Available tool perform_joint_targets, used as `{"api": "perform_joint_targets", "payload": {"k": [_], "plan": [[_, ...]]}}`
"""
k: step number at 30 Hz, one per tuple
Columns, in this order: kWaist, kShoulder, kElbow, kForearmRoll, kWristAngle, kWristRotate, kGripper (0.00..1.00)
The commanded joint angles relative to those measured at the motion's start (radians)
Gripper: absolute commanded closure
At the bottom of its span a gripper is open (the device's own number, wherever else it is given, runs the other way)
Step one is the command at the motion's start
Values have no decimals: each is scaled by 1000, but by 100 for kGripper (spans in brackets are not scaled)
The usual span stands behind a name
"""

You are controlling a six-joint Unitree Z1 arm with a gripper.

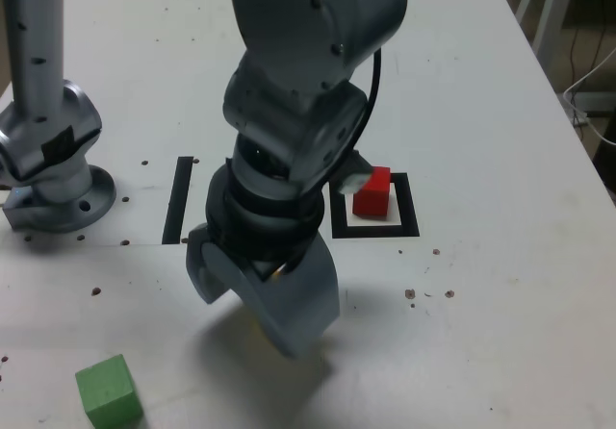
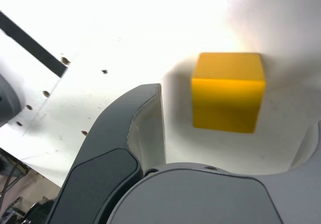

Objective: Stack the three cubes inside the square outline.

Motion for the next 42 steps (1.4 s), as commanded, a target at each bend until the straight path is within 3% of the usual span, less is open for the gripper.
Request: {"api": "perform_joint_targets", "payload": {"k": [1, 7, 17, 20, 37, 42], "plan": [[-2, 15, -7, -7, -15, 9, 7], [0, 33, -10, -11, -33, 15, 22], [3, 44, -6, -13, -33, 20, 64], [3, 44, -7, -21, -30, 27, 72], [3, 42, -12, -18, -21, 19, 72], [4, 23, -31, 43, 13, -17, 72]]}}
